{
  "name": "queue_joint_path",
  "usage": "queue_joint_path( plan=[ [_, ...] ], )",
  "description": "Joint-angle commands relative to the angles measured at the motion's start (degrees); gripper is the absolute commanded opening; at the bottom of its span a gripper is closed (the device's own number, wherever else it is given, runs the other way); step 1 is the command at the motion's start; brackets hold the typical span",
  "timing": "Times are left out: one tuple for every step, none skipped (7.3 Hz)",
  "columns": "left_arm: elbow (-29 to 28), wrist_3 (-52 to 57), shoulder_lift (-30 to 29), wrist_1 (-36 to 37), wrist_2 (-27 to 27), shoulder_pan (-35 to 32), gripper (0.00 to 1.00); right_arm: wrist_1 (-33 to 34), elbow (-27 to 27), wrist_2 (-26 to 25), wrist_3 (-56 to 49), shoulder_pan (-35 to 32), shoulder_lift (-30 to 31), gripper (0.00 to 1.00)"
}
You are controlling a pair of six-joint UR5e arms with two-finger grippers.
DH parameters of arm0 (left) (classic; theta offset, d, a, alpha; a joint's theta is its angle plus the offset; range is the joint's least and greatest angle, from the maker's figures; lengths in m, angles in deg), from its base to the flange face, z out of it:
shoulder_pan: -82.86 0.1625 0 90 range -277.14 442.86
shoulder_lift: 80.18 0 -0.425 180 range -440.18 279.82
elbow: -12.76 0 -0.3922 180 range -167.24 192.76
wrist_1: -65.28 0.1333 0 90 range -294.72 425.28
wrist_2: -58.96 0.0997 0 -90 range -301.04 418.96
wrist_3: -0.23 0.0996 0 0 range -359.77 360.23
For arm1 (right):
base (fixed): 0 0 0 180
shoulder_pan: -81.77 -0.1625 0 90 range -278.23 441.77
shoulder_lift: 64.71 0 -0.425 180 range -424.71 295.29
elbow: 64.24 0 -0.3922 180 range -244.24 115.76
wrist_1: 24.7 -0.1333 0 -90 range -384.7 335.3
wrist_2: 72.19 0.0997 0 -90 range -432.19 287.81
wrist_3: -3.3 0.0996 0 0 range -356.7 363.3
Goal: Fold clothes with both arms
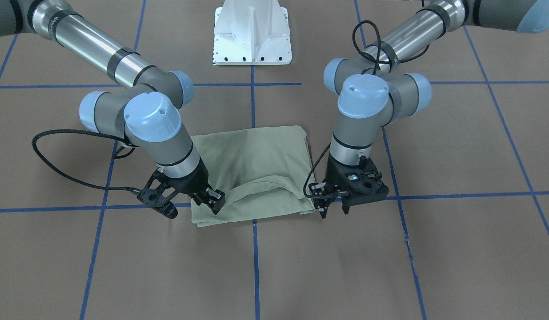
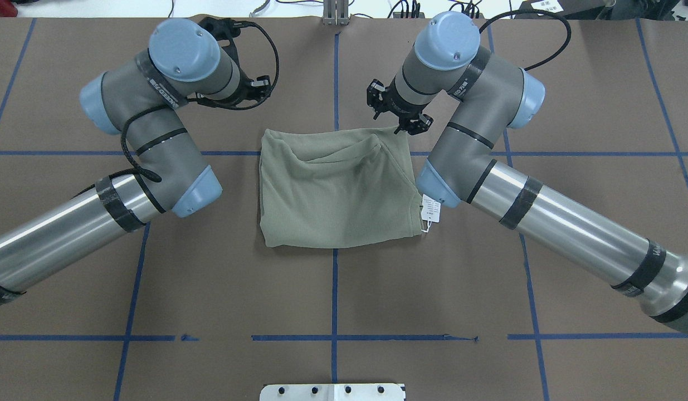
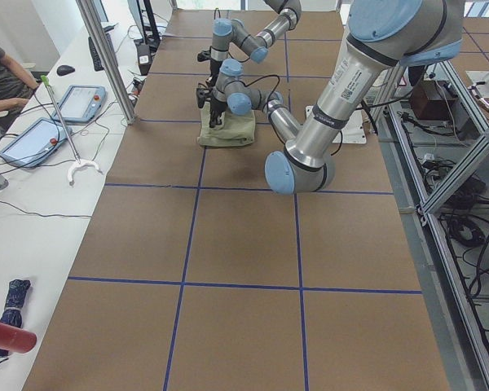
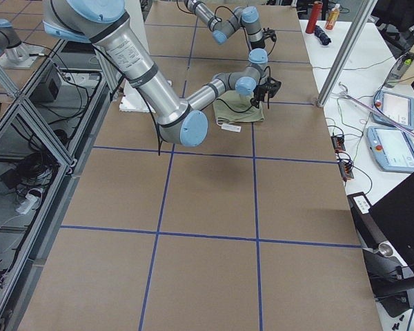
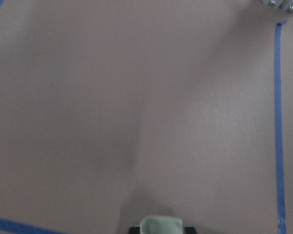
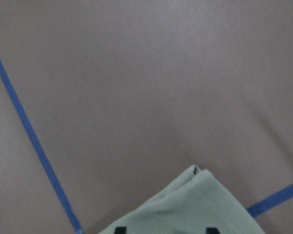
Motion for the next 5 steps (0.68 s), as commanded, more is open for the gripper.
queue_joint_path(
  plan=[
    [-0.75, 6.14, 0.32, -0.44, -3.35, -3.33, 1.00, -0.34, -1.82, 5.93, -6.36, -4.46, -0.29, 1.00],
    [0.73, 11.64, 3.19, -0.35, -8.24, -5.61, 1.00, 0.36, -1.64, 9.98, -10.23, -7.71, 0.58, 1.00],
    [5.71, 17.44, 8.35, -0.35, -10.99, -8.33, 1.00, 0.89, -0.51, 13.41, -17.14, -11.74, 3.98, 1.00],
    [12.11, 23.41, 14.24, -0.09, -13.02, -10.96, 1.00, 2.29, 2.46, 14.84, -27.13, -16.48, 9.24, 1.00],
    [18.61, 28.35, 22.21, 0.09, -15.82, -15.08, 1.00, 4.56, 7.62, 16.86, -37.49, -19.40, 15.99, 1.00]
  ],
)
